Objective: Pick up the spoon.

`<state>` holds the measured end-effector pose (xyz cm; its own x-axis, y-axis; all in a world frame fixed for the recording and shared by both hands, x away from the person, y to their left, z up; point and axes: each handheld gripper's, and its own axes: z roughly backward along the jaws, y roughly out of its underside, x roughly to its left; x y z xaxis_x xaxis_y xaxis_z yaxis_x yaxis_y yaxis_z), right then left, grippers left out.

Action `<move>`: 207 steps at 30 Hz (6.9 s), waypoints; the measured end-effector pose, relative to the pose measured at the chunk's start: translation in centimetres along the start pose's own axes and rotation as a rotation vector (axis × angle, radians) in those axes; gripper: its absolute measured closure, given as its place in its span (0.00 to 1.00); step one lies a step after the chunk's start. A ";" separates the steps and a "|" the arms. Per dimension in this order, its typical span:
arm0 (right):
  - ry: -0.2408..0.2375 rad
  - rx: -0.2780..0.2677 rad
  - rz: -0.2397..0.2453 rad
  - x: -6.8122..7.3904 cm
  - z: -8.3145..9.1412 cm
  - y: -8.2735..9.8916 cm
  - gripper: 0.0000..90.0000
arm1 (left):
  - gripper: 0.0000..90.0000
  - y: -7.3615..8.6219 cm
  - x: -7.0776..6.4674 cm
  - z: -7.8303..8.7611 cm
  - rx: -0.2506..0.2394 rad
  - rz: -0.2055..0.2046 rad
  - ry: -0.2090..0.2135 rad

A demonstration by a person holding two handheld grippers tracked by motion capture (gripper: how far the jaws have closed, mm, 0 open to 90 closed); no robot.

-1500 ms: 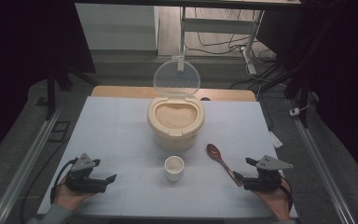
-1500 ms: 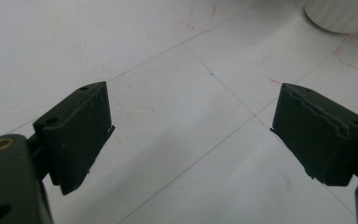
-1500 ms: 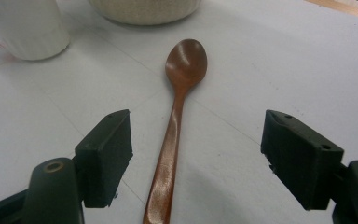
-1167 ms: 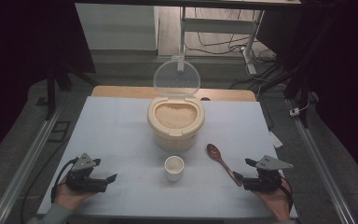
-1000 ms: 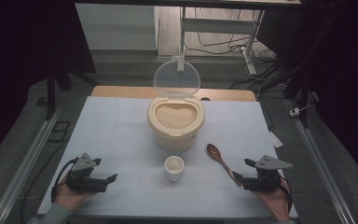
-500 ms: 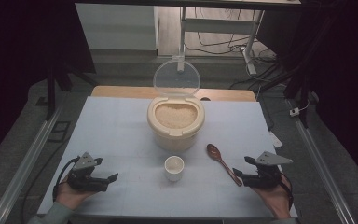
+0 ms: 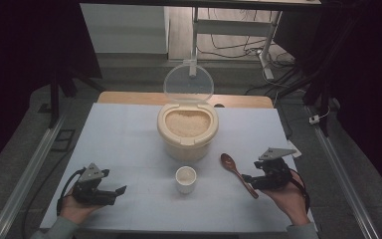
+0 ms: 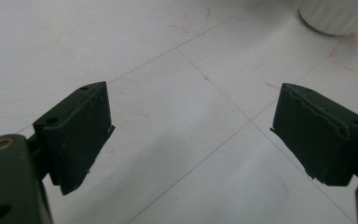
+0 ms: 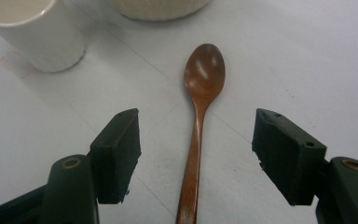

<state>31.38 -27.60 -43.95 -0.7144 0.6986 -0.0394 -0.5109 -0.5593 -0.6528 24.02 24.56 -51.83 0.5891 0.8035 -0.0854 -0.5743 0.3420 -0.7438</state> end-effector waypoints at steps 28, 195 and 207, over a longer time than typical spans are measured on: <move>-0.009 0.337 -0.038 -0.8 -5.4 1.0 0.50 | 0.13 0.3 0.1 -0.7 0.029 -0.004 0.007; -0.418 0.069 0.353 9.8 -5.2 -7.8 0.88 | 0.18 -12.1 -8.5 -0.3 0.007 -0.395 0.235; -0.426 0.082 0.434 11.0 -5.5 -7.8 0.88 | 0.39 -14.9 -11.8 -3.4 0.142 -0.543 0.351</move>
<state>30.11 -13.08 -43.39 -0.9852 0.1693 0.0285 -0.1538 -0.7972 -0.5838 27.58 8.28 -41.98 0.9525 0.3007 0.0487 -0.1984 0.7339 -0.6497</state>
